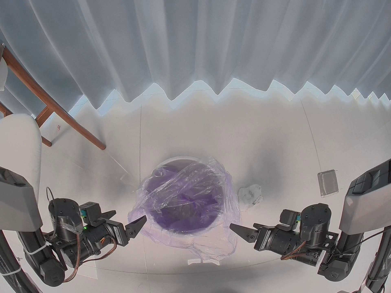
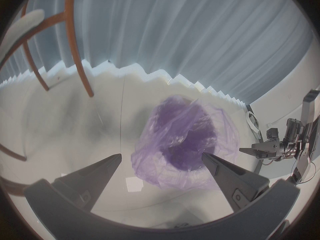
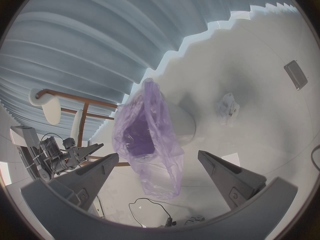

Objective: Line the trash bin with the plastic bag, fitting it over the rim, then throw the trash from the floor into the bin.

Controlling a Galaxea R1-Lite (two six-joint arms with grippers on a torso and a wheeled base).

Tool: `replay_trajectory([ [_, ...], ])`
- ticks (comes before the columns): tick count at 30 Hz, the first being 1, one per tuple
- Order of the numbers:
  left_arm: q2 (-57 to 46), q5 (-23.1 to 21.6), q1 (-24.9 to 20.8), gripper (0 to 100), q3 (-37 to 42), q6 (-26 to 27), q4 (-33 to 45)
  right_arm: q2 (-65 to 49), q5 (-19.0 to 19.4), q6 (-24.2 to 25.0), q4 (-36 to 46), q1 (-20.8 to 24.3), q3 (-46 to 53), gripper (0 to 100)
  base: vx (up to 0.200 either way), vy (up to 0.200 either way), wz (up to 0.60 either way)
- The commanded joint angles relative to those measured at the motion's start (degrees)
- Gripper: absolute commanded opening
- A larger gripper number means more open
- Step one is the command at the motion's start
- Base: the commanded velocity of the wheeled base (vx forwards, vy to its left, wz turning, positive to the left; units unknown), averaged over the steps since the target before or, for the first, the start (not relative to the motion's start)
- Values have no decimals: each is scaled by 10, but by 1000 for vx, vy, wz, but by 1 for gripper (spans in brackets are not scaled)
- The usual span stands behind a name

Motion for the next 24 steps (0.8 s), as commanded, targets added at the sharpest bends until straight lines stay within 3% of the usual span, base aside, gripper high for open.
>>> replay_trajectory([
  [1, -115, -1, -8, 100, 19, 51, -2, -65, -1, -2, -8, 1, 4, 100, 0, 0, 0],
  [6, -113, -36, -4, 100, -7, 129, 2, -94, 0, -4, -8, 5, 10, 100, 0, 0, 0],
  [13, -10, -100, 15, 100, -84, 228, 3, -96, 0, -23, -8, 13, 22, 100, 0, 0, 0],
  [18, 31, -145, 12, 100, -115, 230, 2, -106, 0, -23, -8, 13, 24, 100, 0, 0, 0],
  [24, 54, -148, 12, 100, -160, 230, 3, -96, 2, -23, -8, 20, 33, 100, 0, 0, 0],
])
